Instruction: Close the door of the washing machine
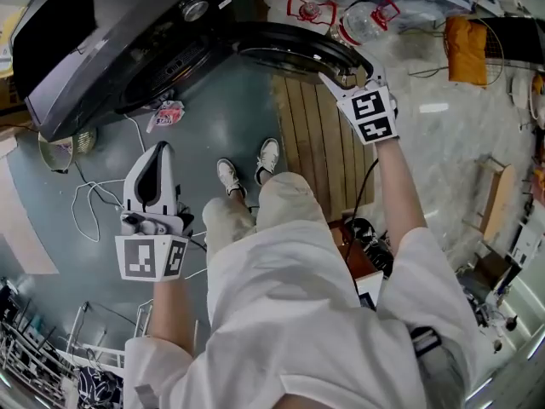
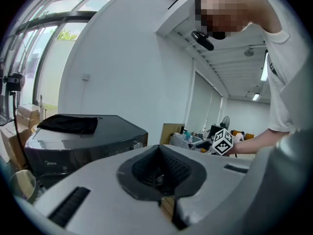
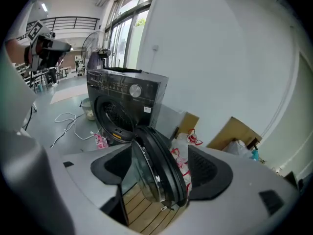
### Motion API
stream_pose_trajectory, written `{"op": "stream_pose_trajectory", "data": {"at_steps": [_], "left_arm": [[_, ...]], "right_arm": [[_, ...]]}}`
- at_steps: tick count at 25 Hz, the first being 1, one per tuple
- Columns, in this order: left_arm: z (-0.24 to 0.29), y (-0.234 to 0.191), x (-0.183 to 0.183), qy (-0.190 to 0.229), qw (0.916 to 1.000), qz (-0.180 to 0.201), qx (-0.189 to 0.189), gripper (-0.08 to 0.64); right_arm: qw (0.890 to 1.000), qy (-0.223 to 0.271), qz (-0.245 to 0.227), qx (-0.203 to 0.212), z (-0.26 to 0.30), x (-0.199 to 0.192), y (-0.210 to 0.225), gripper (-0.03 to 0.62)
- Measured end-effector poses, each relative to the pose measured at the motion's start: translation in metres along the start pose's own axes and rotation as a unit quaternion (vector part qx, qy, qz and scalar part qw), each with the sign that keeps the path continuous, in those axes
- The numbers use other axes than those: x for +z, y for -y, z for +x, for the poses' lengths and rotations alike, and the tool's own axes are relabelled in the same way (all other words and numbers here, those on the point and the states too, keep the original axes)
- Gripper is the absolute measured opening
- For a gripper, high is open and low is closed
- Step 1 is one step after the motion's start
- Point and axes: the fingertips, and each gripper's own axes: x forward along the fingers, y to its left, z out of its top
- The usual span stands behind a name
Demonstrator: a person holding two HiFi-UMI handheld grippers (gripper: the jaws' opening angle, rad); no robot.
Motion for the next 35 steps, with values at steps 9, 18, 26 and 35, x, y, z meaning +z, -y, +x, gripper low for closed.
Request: {"op": "stream_pose_trajectory", "data": {"at_steps": [9,18,26,35], "left_arm": [[0.018,-0.010,-0.037,-0.013,0.9999,-0.010,0.005,0.003],[0.019,-0.013,-0.046,-0.025,0.9996,-0.004,0.014,0.003],[0.019,-0.010,-0.047,-0.028,0.9994,-0.001,0.020,0.003],[0.018,-0.004,-0.054,-0.020,0.9995,-0.009,0.023,0.003]], "right_arm": [[0.996,-0.079,-0.040,0.027,0.068,-0.057,0.017,0.345],[0.986,-0.137,-0.042,0.085,0.101,-0.092,0.020,0.353],[0.978,-0.167,-0.090,0.082,0.113,-0.109,0.019,0.353],[0.979,-0.161,-0.102,0.071,0.113,-0.111,0.016,0.353]]}}
